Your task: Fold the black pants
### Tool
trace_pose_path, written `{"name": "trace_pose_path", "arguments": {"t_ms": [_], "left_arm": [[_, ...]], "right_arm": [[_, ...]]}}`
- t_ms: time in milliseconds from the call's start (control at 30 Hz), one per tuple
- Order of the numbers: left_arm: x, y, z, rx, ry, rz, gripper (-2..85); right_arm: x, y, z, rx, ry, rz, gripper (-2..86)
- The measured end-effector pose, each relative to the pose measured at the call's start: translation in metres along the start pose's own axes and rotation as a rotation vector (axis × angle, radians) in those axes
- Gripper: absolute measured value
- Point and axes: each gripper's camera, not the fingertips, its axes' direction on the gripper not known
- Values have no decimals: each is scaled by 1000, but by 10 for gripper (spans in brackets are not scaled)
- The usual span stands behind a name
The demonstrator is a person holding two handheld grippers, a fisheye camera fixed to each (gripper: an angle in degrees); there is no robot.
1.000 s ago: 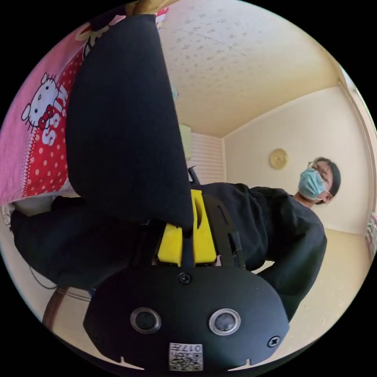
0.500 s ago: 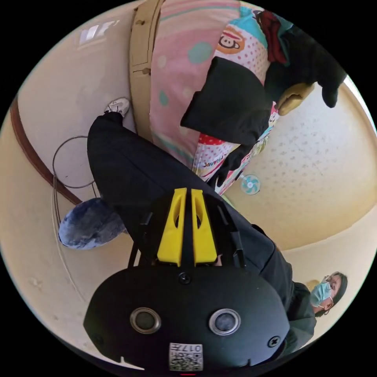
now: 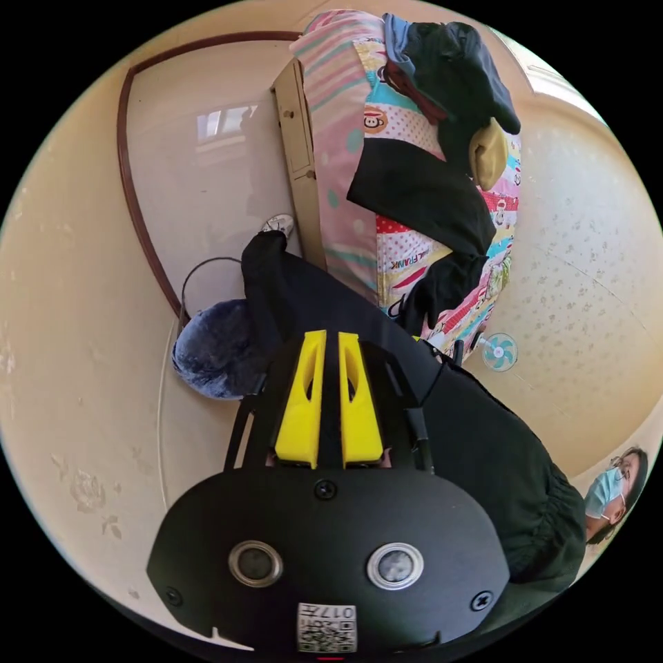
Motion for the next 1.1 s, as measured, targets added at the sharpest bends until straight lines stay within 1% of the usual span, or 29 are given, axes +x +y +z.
{"name": "trace_pose_path", "arguments": {"t_ms": [100,133,167,200,233,267,333,400,433,500,533,600,633,700,733,767,800,833,867,900,967,1000,1033,1100], "left_arm": [[-10,24,1,21,-3,-23,45],[-12,27,2,25,7,-27,45],[-13,29,5,33,42,-22,45],[-11,27,10,35,84,-4,45],[-9,24,13,33,101,7,46],[-1,17,20,24,120,26,50],[25,0,33,-11,117,83,64],[88,-21,61,-100,65,257,90],[108,-25,72,-134,43,303,96],[191,-32,128,-310,-17,507,124],[213,-30,144,-352,-30,563,127],[295,-15,210,-497,-95,761,134],[314,-10,226,-530,-109,802,137],[373,12,286,-638,-192,919,146],[384,17,301,-662,-224,934,148],[402,28,331,-709,-301,964,152],[413,37,359,-738,-421,991,155],[416,41,373,-742,-503,1001,157],[417,46,400,-733,-679,1017,163],[411,50,424,-734,-820,1029,171],[393,52,453,-786,-954,1000,178],[379,54,465,-836,-985,975,170],[373,56,468,-850,-991,973,167],[356,68,470,-870,-1032,1037,114]], "right_arm": [[25,20,1,68,-73,31,108],[28,33,1,80,-169,-20,77],[30,39,3,64,-231,-34,62],[31,52,10,14,-348,-74,49],[28,71,13,8,-432,-123,40],[25,83,13,30,-459,-151,37],[9,133,6,133,-531,-269,27],[-2,169,0,196,-579,-336,23],[-7,189,-5,240,-595,-350,21],[-11,211,-16,303,-625,-365,19],[-13,223,-26,334,-633,-394,18],[-16,235,-39,356,-635,-451,18],[-19,241,-46,345,-598,-499,17],[-27,248,-52,310,-508,-545,17],[-33,251,-52,282,-450,-571,17],[-36,253,-52,268,-421,-583,17],[-41,255,-51,250,-365,-596,18],[-43,258,-54,266,-344,-592,19],[-43,259,-57,283,-345,-590,19],[-41,260,-63,324,-362,-585,19],[-35,262,-70,378,-409,-575,21],[-32,262,-74,409,-443,-570,21],[-30,263,-75,428,-452,-558,22],[-30,262,-69,412,-435,-556,24]]}}
